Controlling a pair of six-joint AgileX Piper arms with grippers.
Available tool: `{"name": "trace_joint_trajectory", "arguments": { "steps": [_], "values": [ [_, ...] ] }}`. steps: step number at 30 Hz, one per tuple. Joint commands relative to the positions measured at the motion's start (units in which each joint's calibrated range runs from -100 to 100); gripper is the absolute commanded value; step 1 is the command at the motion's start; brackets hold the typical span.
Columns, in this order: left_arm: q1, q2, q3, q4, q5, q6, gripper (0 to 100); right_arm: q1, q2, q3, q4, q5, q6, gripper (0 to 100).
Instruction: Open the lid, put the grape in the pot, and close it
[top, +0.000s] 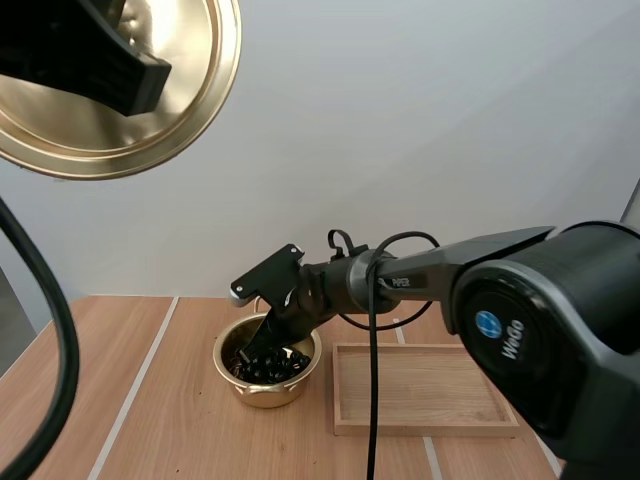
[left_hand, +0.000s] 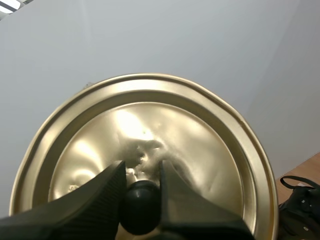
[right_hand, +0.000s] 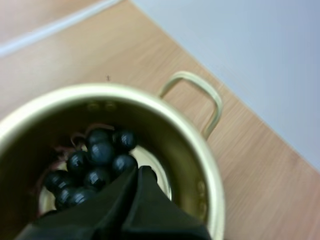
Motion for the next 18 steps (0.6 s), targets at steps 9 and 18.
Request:
{"name": "trace_joint_trajectory", "arguments": {
  "steps": [9, 18],
  "values": [
    [-0.10, -0.2, -0.4, 0.2, -0.4, -0.4, 0, -0.1, -10.4, -0.3, 2.4, 16.7, -0.3, 0],
    [-0.10, -0.2, -0.4, 1.0, -0.2, -0.4, 0, -0.6, -12.4, -0.3, 5.1, 27.5, -2.6, 0]
  ]
}}
